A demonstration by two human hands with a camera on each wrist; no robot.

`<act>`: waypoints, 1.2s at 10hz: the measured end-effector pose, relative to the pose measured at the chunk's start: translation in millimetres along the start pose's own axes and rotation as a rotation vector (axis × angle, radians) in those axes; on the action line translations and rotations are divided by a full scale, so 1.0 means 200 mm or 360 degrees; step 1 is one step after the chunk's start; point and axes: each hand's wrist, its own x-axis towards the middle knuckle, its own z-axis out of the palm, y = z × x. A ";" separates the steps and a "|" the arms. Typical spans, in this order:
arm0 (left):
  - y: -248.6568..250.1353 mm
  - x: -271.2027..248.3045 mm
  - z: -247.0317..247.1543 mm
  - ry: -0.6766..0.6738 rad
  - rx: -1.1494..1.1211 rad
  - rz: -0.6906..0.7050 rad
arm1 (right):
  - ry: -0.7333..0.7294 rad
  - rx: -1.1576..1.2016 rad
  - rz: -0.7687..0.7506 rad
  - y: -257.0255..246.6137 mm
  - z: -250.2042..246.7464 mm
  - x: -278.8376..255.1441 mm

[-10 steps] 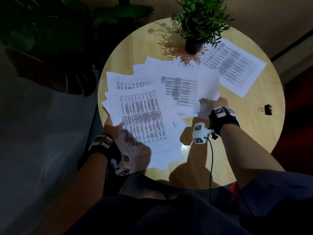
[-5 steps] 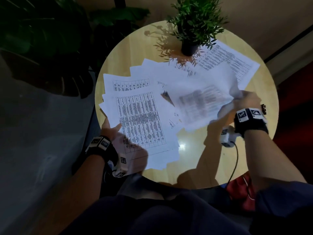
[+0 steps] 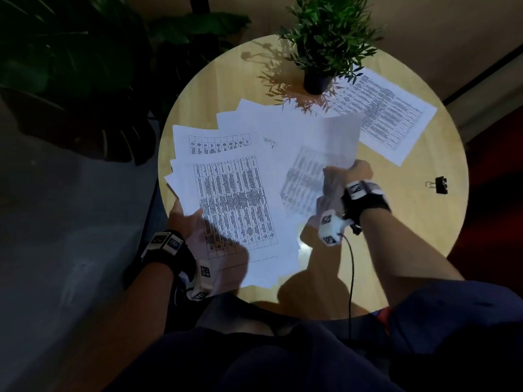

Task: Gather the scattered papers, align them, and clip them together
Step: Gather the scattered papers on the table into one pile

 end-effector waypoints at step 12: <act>0.08 -0.10 0.00 -0.0023 -0.0290 -0.0275 | -0.0609 0.0701 -0.0680 0.09 -0.36 -0.63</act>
